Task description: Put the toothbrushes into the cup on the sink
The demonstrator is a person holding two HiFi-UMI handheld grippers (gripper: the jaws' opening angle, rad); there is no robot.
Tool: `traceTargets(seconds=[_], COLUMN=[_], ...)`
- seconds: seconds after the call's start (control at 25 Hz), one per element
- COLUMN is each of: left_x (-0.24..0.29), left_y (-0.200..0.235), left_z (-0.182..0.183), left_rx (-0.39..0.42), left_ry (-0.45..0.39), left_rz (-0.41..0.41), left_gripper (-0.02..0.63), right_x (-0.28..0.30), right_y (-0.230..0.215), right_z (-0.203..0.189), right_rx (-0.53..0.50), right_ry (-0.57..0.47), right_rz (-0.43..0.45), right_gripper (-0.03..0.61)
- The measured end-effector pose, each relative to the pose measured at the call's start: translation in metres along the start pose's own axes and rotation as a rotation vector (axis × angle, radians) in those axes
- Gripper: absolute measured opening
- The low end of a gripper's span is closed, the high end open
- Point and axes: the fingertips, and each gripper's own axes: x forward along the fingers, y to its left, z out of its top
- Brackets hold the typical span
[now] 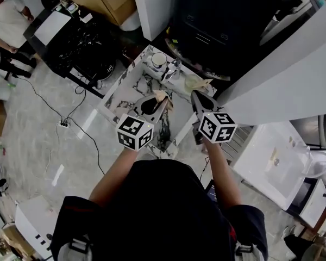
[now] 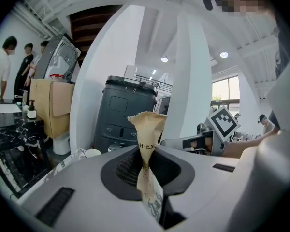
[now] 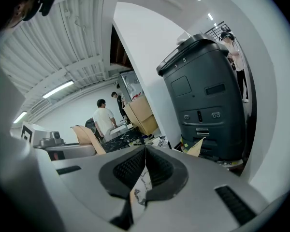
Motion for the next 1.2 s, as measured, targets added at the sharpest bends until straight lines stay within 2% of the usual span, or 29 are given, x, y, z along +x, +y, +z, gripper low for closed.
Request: traceTargets(seconds=[0.24, 0.6, 0.92, 1.2], left_x=[-0.008, -0.024, -0.034, -0.032], left_y=[0.016, 0.037, 0.073, 0.107], left_z=[0.002, 0.003, 0.006, 0.009], left_rx=[-0.022, -0.037, -0.040, -0.037], left_ry=[-0.019, -0.020, -0.006, 0.017], left_rz=[0.065, 0.088, 0.043, -0.030], left_gripper=[0.048, 0.046, 0.046, 0.048], right_x=[0.014, 0.033, 0.059, 0.083], right_y=[0.009, 0.030, 0.050, 0.063], right_z=[0.000, -0.004, -0.006, -0.008], right_rx=[-0.040, -0.046, -0.028, 0.003], right_ry=[0.029, 0.053, 0.055, 0.047], right_rz=[0.050, 0.074, 0.029, -0.038], right_gripper=[0.035, 0.035, 0.035, 0.035])
